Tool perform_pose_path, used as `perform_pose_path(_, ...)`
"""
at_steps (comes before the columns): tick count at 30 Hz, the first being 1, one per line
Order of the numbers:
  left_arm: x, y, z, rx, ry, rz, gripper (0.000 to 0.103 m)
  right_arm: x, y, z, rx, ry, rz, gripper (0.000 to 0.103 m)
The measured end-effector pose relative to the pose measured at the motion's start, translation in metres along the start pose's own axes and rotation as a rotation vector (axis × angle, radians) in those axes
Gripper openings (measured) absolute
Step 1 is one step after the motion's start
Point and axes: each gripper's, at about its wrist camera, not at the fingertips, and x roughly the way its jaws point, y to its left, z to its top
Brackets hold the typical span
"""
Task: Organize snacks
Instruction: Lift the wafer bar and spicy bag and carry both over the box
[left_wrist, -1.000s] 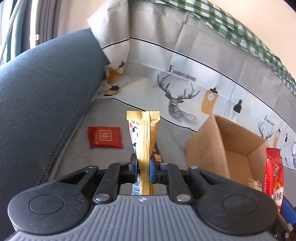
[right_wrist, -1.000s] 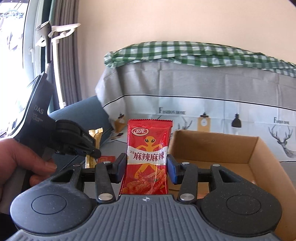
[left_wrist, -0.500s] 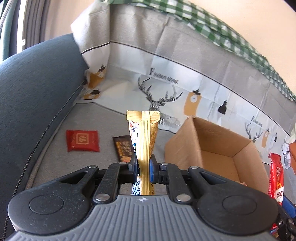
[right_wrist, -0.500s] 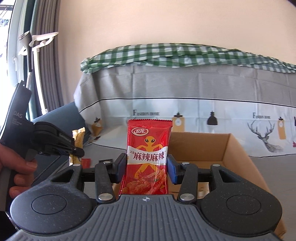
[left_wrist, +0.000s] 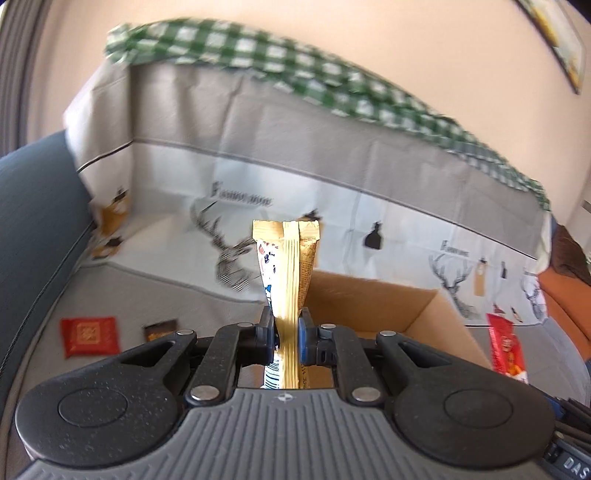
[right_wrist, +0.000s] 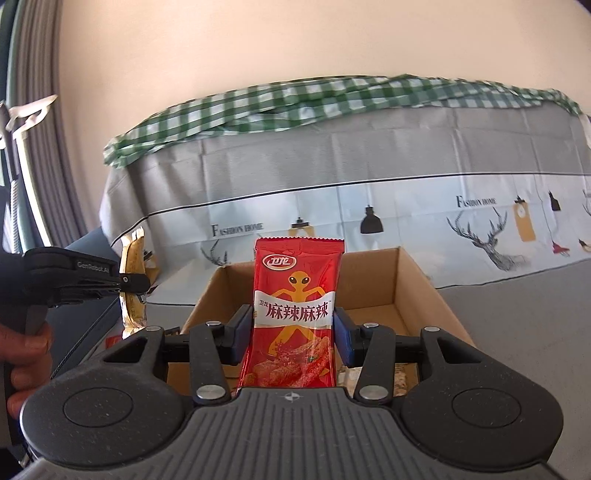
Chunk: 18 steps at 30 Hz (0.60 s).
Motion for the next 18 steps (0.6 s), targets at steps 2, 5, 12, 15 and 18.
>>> perform_pose_path(2,-0.001,-0.009,-0.001,0.027,-0.021,-0.027,0.013,0.000,-0.002,0.001,0.009,-0.007,-0.012,0.048)
perform_pose_path(5,-0.005,-0.022,-0.002,0.064,-0.051,-0.068,0.013,0.000,-0.006,0.002,0.022,-0.022,-0.036,0.048)
perform_pose_path(12,-0.011,-0.047,-0.008,0.131,-0.092,-0.148,0.013,-0.004,-0.012,0.004,0.047,-0.062,-0.094,0.048)
perform_pose_path(15,-0.012,-0.053,-0.010,0.147,-0.101,-0.171,0.013,-0.005,-0.013,0.003,0.051,-0.067,-0.104,0.048)
perform_pose_path(18,-0.013,-0.054,-0.010,0.156,-0.105,-0.183,0.013,-0.005,-0.013,0.003,0.046,-0.071,-0.109,0.048)
